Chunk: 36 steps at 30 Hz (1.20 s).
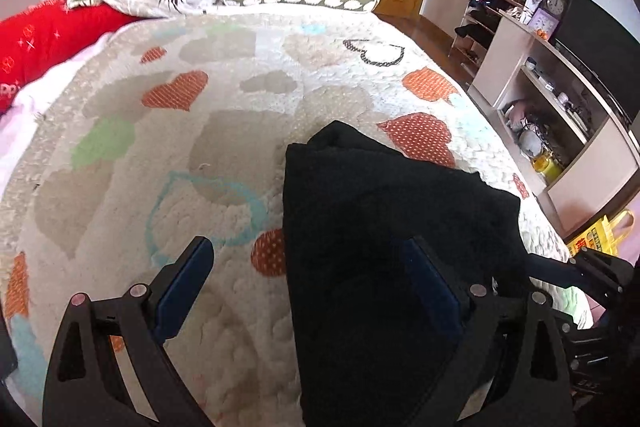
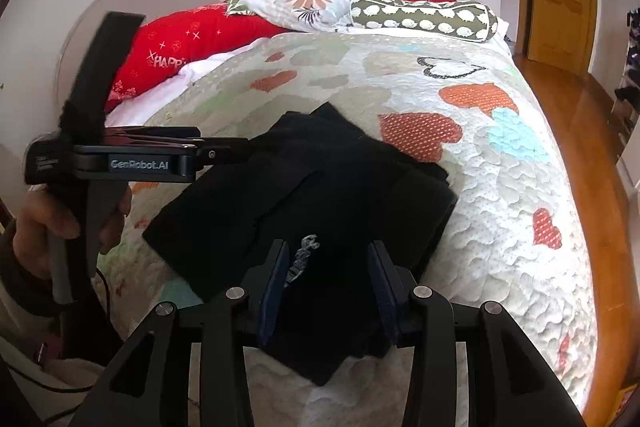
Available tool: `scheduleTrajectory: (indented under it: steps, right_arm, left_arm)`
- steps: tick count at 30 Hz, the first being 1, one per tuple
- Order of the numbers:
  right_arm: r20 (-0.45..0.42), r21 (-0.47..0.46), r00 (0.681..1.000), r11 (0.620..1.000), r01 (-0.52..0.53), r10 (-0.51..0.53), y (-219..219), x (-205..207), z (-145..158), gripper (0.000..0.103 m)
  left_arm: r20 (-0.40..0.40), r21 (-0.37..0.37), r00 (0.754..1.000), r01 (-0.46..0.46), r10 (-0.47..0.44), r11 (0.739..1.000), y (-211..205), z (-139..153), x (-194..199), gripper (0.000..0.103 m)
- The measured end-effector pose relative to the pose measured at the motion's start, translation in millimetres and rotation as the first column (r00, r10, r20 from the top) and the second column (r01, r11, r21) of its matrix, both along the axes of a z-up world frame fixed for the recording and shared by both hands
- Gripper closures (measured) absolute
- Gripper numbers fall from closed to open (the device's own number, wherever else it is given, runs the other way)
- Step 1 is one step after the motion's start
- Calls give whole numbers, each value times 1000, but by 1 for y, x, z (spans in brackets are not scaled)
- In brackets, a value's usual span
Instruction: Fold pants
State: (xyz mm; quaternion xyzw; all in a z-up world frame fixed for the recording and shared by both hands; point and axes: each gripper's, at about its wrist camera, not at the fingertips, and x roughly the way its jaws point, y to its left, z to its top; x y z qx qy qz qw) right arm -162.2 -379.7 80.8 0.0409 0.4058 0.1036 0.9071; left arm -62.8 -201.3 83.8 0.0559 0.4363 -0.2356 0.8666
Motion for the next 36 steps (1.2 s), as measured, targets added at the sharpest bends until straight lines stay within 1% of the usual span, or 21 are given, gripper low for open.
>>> scheduleTrajectory:
  steps: [4, 10, 15, 18, 20, 23, 25, 26, 27, 29, 32, 34, 36]
  right_arm:
    - [0, 8, 1000, 1000, 10, -10, 5, -6, -2, 61]
    - [-9, -2, 1000, 1000, 22, -22, 8, -15, -7, 60]
    - [-10, 2, 1000, 1000, 29, -29, 6, -20, -12, 60]
    - [-6, 12, 999, 999, 34, -34, 5, -22, -17, 59]
    - [-5, 35, 999, 999, 41, -41, 3, -24, -22, 59]
    - [2, 52, 999, 998, 43, -43, -1, -28, -24, 59]
    - [0, 51, 999, 998, 42, -42, -2, -28, -20, 55]
    - [-3, 53, 999, 997, 49, -49, -5, -29, -18, 46]
    - [-2, 66, 998, 996, 58, -58, -9, -30, -14, 41]
    - [6, 98, 997, 993, 73, -73, -18, -32, -9, 39]
    - [14, 165, 993, 980, 112, -116, -35, -32, -4, 33]
    - [-1, 198, 990, 970, 141, -144, -45, -29, -7, 32]
    - [-18, 217, 988, 964, 154, -154, -50, -25, -11, 30]
  left_arm:
    - [-1, -10, 1000, -4, 4, 1000, 5, 1, -12, 6]
    - [17, -12, 1000, -3, 4, 1000, 6, 2, -31, 6]
    - [19, -15, 1000, 7, -7, 1000, 4, -4, -46, 6]
    - [2, 11, 1000, 12, -12, 1000, 0, -17, -50, 6]
    - [-16, 17, 1000, 13, -13, 1000, -1, -27, -51, 5]
    - [-54, -19, 999, 1, -2, 1000, 4, -33, -48, 5]
    - [-54, -18, 999, 2, -3, 1000, 4, -31, -49, 5]
    - [-45, -12, 999, 4, -5, 1000, 4, -29, -50, 6]
    - [-40, -7, 999, 7, -7, 1000, 4, -27, -51, 6]
    - [-37, -7, 999, 14, -14, 1000, 4, -24, -52, 6]
    - [-28, -23, 1000, 8, -8, 1000, 7, -14, -48, 6]
    - [-29, -33, 1000, 10, -11, 999, 10, -11, -45, 6]
    - [-31, -27, 999, 9, -10, 1000, 11, -11, -39, 6]
